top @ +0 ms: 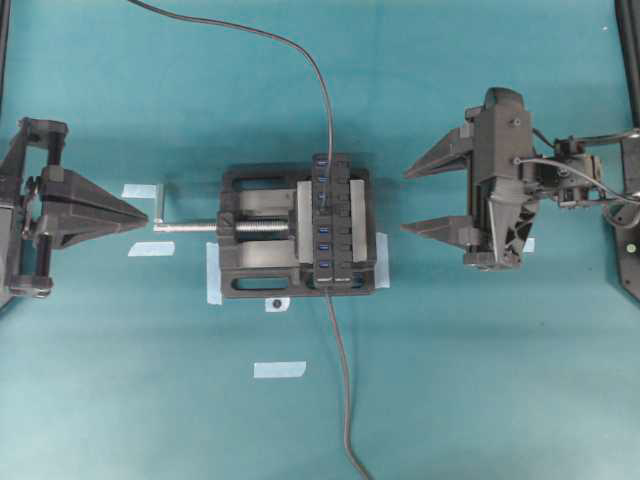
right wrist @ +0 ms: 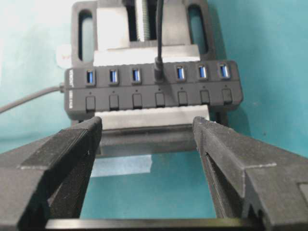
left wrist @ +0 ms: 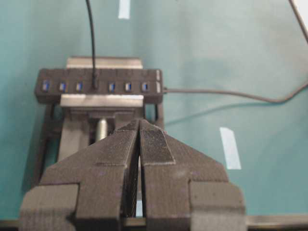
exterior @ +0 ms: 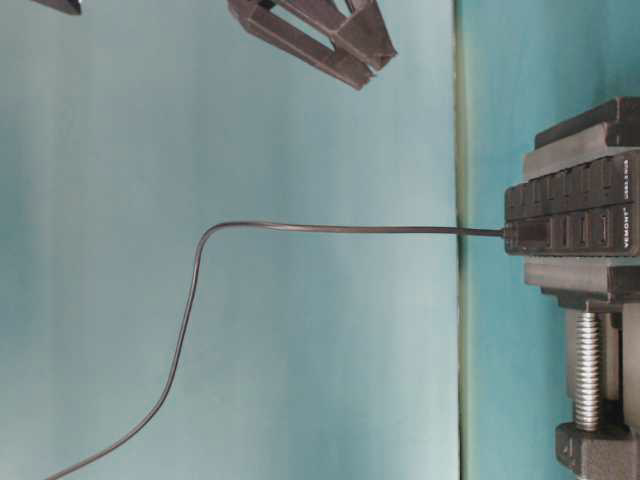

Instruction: Insert the USB into the center port of the fixed hub

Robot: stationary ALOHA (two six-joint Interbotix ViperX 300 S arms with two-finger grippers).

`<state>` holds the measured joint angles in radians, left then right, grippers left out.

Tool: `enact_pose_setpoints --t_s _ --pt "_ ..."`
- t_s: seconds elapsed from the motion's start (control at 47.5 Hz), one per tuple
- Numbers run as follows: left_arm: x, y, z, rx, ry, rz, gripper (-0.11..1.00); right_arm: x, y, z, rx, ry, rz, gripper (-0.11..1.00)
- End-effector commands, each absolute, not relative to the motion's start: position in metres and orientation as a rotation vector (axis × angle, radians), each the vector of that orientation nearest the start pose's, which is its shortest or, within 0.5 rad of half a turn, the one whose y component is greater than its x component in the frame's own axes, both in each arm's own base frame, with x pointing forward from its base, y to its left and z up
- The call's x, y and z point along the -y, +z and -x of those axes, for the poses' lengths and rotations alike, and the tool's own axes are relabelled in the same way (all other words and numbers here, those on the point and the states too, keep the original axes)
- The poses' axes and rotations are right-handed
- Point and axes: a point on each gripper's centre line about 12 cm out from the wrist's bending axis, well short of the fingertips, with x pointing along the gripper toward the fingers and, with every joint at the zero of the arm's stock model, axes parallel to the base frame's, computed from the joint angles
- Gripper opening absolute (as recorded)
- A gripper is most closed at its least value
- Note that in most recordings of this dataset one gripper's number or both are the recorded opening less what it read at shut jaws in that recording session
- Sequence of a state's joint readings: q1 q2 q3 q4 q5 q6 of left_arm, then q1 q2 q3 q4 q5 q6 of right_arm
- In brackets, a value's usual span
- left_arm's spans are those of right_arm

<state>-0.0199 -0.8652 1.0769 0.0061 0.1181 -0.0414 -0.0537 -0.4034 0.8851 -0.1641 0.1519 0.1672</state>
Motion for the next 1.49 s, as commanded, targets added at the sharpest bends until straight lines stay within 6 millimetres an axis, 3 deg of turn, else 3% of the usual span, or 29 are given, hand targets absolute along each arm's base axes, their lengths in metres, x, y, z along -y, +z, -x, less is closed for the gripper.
enact_pose_setpoints --t_s 0.0,0.715,1.472 --pt "0.005 0.274 -0.218 -0.304 -0.015 0.029 0.00 0.018 0.224 -0.296 -0.606 -0.078 -0.026 0.80" --pt "0.005 0.271 -0.218 -0.312 -0.016 0.027 0.00 0.017 0.218 -0.283 -0.611 -0.074 -0.021 0.80" --pt "0.005 0.271 -0.218 -0.307 -0.016 0.027 0.00 0.014 0.226 -0.273 -0.564 -0.063 -0.016 0.79"
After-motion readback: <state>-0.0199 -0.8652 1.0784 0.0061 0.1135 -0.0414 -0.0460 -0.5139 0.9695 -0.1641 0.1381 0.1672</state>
